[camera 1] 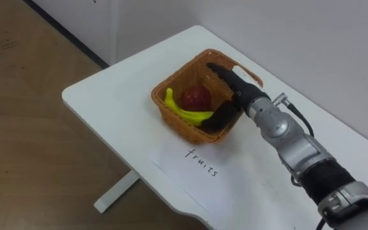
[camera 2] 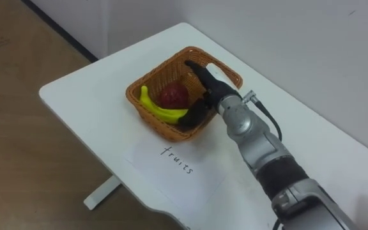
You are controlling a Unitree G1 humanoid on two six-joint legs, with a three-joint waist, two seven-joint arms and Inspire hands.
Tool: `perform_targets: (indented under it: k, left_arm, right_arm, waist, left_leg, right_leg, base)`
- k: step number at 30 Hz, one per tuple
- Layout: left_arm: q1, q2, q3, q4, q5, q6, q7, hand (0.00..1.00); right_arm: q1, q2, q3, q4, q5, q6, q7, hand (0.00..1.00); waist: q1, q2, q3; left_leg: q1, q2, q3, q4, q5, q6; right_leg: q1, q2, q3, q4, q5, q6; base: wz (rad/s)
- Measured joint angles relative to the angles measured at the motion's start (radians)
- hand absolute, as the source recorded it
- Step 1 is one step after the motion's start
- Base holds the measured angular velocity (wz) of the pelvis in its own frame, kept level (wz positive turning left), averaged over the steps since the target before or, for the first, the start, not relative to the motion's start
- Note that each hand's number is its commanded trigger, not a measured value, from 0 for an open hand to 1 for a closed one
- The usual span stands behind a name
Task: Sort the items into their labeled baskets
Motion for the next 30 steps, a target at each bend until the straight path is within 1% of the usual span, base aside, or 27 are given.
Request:
perform_targets:
  k: [4,6,7,9,11,14,19,22,24,26,28,30]
  left_arm:
    - [-0.012,0.001,0.0,-0.001,-0.001,-0.001,-0.002,0.0]
    - [-0.017,0.001,0.001,-0.001,0.0,-0.004,-0.003,0.0]
    - [-0.018,0.001,0.001,0.001,0.0,-0.01,-0.003,0.0]
    - [-0.026,0.001,0.001,0.01,-0.001,-0.011,-0.003,0.0]
    - [-0.034,0.001,0.001,0.012,-0.002,-0.015,0.002,0.0]
    - [-0.045,-0.001,0.001,0.012,-0.005,-0.016,0.004,0.0]
    - [-0.072,0.001,0.001,0.031,-0.001,-0.017,0.006,0.0]
    - [-0.074,0.0,0.002,0.03,-0.001,-0.017,0.007,0.0]
    - [-0.075,-0.001,0.004,0.028,-0.001,-0.017,0.008,0.0]
    - [-0.072,-0.007,0.012,0.028,-0.001,-0.017,0.01,0.0]
    - [-0.07,-0.012,0.01,0.029,-0.005,-0.016,0.02,0.0]
    - [-0.073,-0.017,0.01,0.027,-0.007,-0.017,0.03,0.0]
  right_arm:
    - [0.0,-0.009,-0.002,-0.001,0.002,-0.012,-0.002,0.0]
    - [0.0,-0.023,-0.003,-0.008,0.001,-0.019,0.001,0.0]
    - [0.0,-0.029,-0.007,-0.017,0.003,-0.023,0.001,0.0]
    - [0.0,-0.047,-0.01,-0.025,0.007,-0.038,0.001,0.0]
    - [-0.002,-0.061,-0.018,-0.035,0.007,-0.041,0.001,0.0]
    - [-0.012,-0.078,-0.018,-0.06,0.004,-0.046,0.001,0.0]
    - [-0.015,-0.113,-0.018,-0.128,0.006,-0.047,0.001,0.0]
    - [-0.036,-0.114,-0.02,-0.136,-0.001,-0.047,0.001,0.0]
    - [-0.049,-0.114,-0.027,-0.138,-0.002,-0.047,0.001,0.0]
    - [-0.052,-0.114,-0.049,-0.159,-0.003,-0.047,0.0,0.0]
    - [-0.066,-0.114,-0.065,-0.165,-0.003,-0.05,-0.005,0.0]
    - [-0.071,-0.114,-0.082,-0.165,-0.002,-0.051,-0.011,0.0]
  waist:
    - [-0.009,-0.001,-0.0005]
    - [-0.014,0.0,-0.0003]
    - [-0.026,0.0,-0.0004]
    - [-0.035,0.0,0.0]
    - [-0.044,0.003,0.0005]
    - [-0.054,0.006,-0.0003]
    - [-0.07,0.012,-0.0023]
    - [-0.086,0.016,-0.0045]
    - [-0.096,0.021,-0.0069]
    - [-0.102,0.031,-0.0117]
    - [-0.113,0.049,-0.0167]
    - [-0.119,0.061,-0.0164]
  left_leg:
    - [-0.001,0.0,0.0,0.0,0.0,0.0]
    - [-0.001,0.0,0.003,0.001,0.0,0.0]
    - [-0.001,0.0,0.003,0.001,0.0,0.0]
    - [0.0,0.0,0.005,0.002,0.0,0.0]
    - [0.001,0.0,0.014,0.004,0.0,0.0]
    - [-0.007,0.001,0.027,0.003,0.0,0.0]
    - [-0.007,0.001,0.03,0.005,0.0,0.0]
    - [-0.007,0.001,0.03,0.007,0.0,0.0]
    - [-0.005,0.001,0.031,0.009,0.0,0.0]
    - [-0.005,0.0,0.034,0.011,0.0,0.0]
    - [0.0,0.0,0.037,0.011,0.0,0.0]
    - [0.002,0.0,0.037,0.011,0.0,0.0]
  right_leg:
    - [-0.001,0.0,0.008,0.0,0.0,0.0]
    - [-0.002,0.001,0.03,0.0,0.0,0.0]
    - [-0.002,0.001,0.034,0.0,0.0,0.0]
    - [-0.002,0.001,0.035,0.0,0.0,0.0]
    - [-0.003,0.002,0.05,-0.001,0.0,0.0]
    - [-0.018,0.002,0.058,0.0,0.0,0.0]
    - [-0.02,0.002,0.058,0.0,0.0,0.0]
    - [-0.02,0.0,0.058,0.0,0.0,0.0]
    - [-0.02,-0.003,0.06,0.0,0.0,0.0]
    - [-0.02,-0.005,0.066,0.001,0.0,0.0]
    - [-0.017,-0.006,0.07,0.002,0.0,0.0]
    - [-0.015,-0.006,0.075,0.002,0.0,0.0]
  base:
    - [0.0]
    - [0.0]
    - [0.0]
    - [-0.03]
    - [-0.11]
    - [-0.16]
    - [-0.04]
    - [0.0]
    - [0.0]
    - [-0.02]
    - [-0.05]
    - [-0.02]
